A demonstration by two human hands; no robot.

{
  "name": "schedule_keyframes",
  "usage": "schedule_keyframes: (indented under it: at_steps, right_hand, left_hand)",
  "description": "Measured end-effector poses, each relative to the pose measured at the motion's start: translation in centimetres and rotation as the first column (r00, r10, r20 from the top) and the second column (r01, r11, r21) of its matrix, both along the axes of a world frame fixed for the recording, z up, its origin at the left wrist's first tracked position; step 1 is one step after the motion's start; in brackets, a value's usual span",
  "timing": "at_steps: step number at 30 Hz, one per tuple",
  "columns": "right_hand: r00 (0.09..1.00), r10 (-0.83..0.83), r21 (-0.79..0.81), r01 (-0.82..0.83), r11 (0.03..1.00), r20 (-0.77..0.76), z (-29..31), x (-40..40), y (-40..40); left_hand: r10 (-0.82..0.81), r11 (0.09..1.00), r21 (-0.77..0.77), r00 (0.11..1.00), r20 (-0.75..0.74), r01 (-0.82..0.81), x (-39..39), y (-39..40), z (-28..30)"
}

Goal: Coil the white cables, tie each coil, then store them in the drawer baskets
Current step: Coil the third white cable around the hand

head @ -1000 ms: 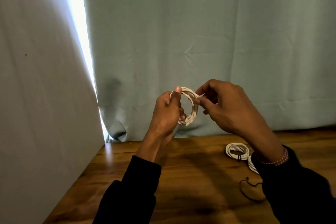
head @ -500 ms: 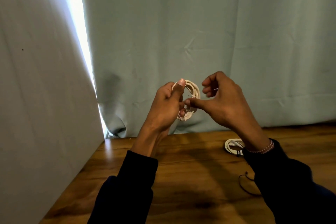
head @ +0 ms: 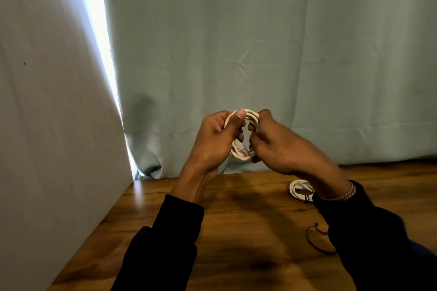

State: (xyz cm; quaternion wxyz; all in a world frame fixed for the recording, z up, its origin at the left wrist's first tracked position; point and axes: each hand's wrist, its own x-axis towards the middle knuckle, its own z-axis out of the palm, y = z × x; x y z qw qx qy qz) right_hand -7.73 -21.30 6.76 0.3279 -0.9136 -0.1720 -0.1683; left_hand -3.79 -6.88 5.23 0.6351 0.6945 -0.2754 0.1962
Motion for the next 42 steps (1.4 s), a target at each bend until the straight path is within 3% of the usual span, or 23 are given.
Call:
schedule_keyframes:
  at_steps: [2, 4, 7, 9, 11, 15, 18, 23, 26, 32, 36, 39, 42]
  right_hand:
    - [1.000, -0.007, -0.042, 0.007, 0.999, -0.015, -0.2, 0.1, 0.3]
    - [1.000, -0.001, -0.057, -0.001, 0.998, -0.023, -0.1, -0.1, 0.4]
    - [0.999, 0.016, -0.069, -0.018, 0.997, -0.027, 0.2, -0.5, 0.4]
    - [0.999, 0.026, -0.068, -0.029, 0.997, -0.048, 0.3, -0.6, 0.2]
    - [0.996, 0.027, -0.069, -0.033, 0.997, -0.080, 0.4, -0.6, 0.0]
    - [0.991, 0.035, -0.074, -0.045, 0.996, -0.132, 0.2, -0.6, 0.3]
    - [0.991, 0.050, -0.052, -0.056, 0.997, -0.124, 0.2, -0.6, 0.0]
    - [0.987, 0.092, -0.078, -0.082, 0.994, 0.134, 0.3, -0.7, -0.1]
    - [0.959, 0.154, -0.051, -0.146, 0.988, 0.236, 0.2, 0.4, -0.1]
    - [0.971, 0.160, 0.232, -0.199, 0.952, 0.178, 0.2, 1.4, -1.5]
    - [0.979, 0.104, 0.367, -0.163, 0.916, 0.174, 0.0, 2.0, -1.4]
    - [0.975, 0.052, 0.374, -0.131, 0.918, 0.216, -0.2, 2.1, -1.0]
    - [0.971, 0.056, 0.392, -0.146, 0.908, 0.232, -0.4, 2.1, -0.6]
  left_hand:
    - [-0.054, 0.998, -0.037, 0.997, -0.050, 0.052, 0.3, 0.2, -0.1]
    - [-0.195, 0.971, -0.168, 0.972, -0.133, 0.172, 0.5, 0.1, -0.2]
    - [-0.415, 0.867, -0.382, 0.887, -0.202, 0.318, 0.3, -0.1, -0.1]
    - [-0.490, 0.818, -0.442, 0.848, -0.201, 0.368, 0.3, -0.3, -0.2]
    - [-0.493, 0.818, -0.430, 0.851, -0.180, 0.383, 0.3, -0.4, -0.3]
    - [-0.242, 0.960, -0.181, 0.959, -0.146, 0.214, 0.3, -0.3, -0.4]
    - [-0.188, 0.978, -0.123, 0.972, -0.142, 0.171, 0.5, 0.1, -0.4]
    - [-0.204, 0.979, -0.046, 0.966, -0.158, 0.199, 0.1, 0.1, -0.3]
    - [-0.190, 0.982, -0.055, 0.964, -0.184, 0.183, 0.0, -0.1, -0.3]
    - [-0.345, 0.930, -0.219, 0.910, -0.232, 0.297, 0.3, -0.4, -0.1]
    - [-0.413, 0.904, -0.228, 0.879, -0.239, 0.362, 0.6, 0.4, -0.1]
    - [-0.338, 0.941, -0.101, 0.901, -0.271, 0.323, 0.6, 1.1, -0.1]
    - [-0.377, 0.922, -0.202, 0.890, -0.257, 0.332, 0.6, 0.9, -0.1]
